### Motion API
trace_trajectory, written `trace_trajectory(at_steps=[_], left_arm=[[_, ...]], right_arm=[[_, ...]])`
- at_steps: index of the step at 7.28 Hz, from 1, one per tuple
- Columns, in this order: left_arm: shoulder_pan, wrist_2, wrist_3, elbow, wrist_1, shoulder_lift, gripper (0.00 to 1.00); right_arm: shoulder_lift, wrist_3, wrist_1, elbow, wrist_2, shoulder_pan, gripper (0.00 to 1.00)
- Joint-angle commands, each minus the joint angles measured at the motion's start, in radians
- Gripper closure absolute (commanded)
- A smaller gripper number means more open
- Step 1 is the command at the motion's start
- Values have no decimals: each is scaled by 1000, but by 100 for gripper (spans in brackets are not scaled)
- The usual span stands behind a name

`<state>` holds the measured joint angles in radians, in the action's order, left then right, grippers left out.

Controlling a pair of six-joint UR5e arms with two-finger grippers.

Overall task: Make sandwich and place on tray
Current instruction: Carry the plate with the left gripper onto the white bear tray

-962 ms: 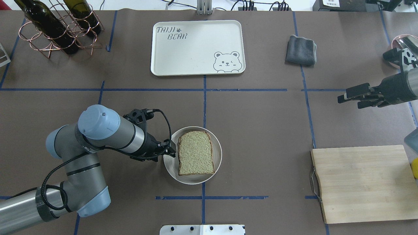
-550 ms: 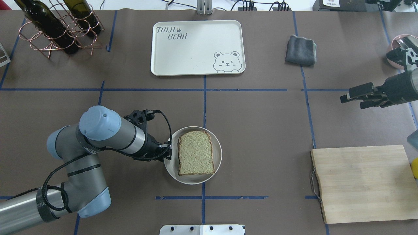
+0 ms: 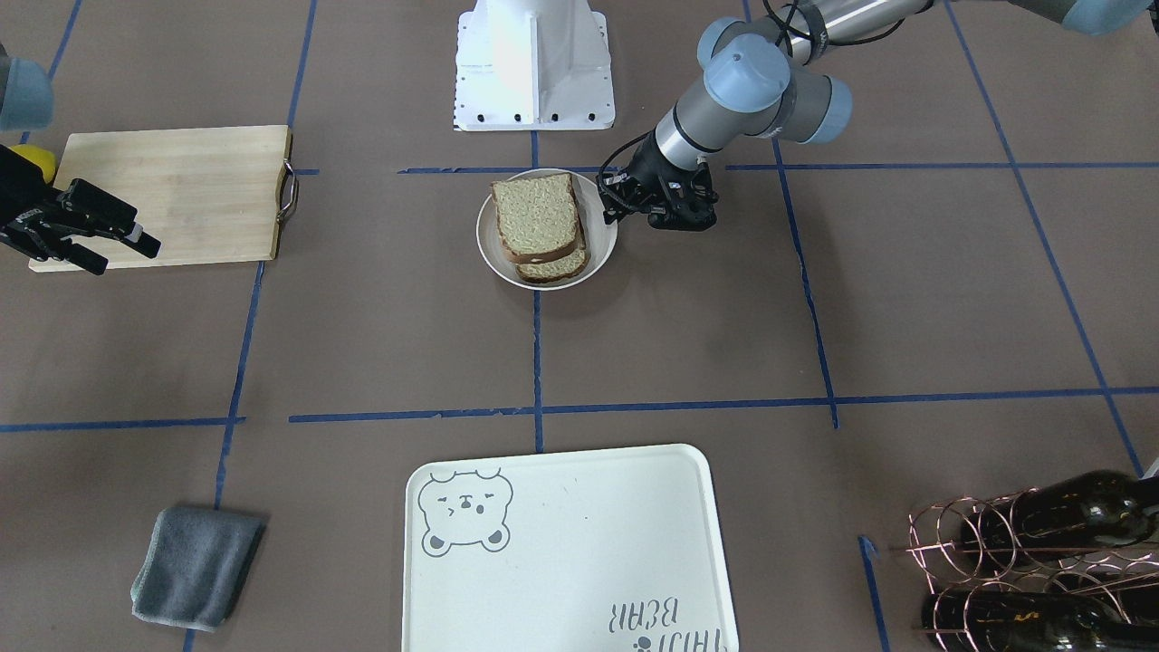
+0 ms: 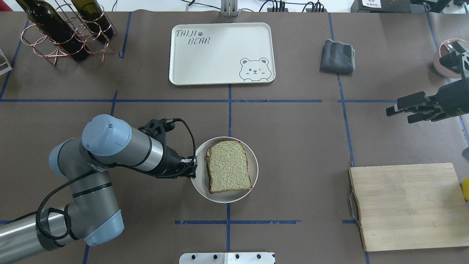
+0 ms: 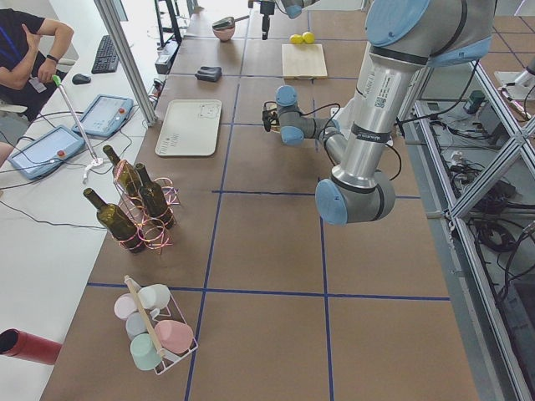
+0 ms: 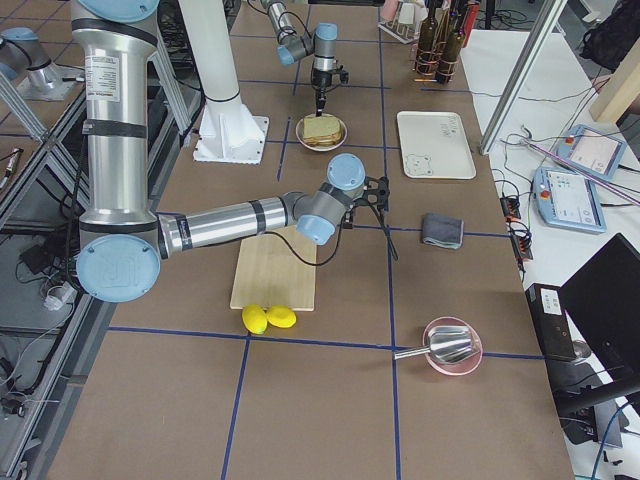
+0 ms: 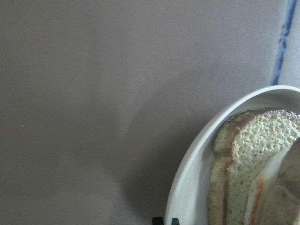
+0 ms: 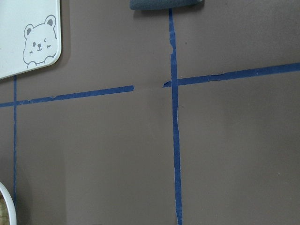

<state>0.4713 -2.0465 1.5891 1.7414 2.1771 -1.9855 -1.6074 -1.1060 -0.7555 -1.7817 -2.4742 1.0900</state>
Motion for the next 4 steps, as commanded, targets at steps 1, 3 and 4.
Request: trace_trajectory(at_steps=[1, 3, 4], left_arm=[[61, -1, 183, 1, 106, -12, 100], [151, -1, 259, -101, 112, -106, 100], [183, -1, 311, -176, 113, -160, 100]], right_arm=[[-5, 0, 2, -4, -11, 7, 0], [-12, -2, 2, -16, -17, 7, 0], [-20, -2, 2, -25, -17, 8, 0]])
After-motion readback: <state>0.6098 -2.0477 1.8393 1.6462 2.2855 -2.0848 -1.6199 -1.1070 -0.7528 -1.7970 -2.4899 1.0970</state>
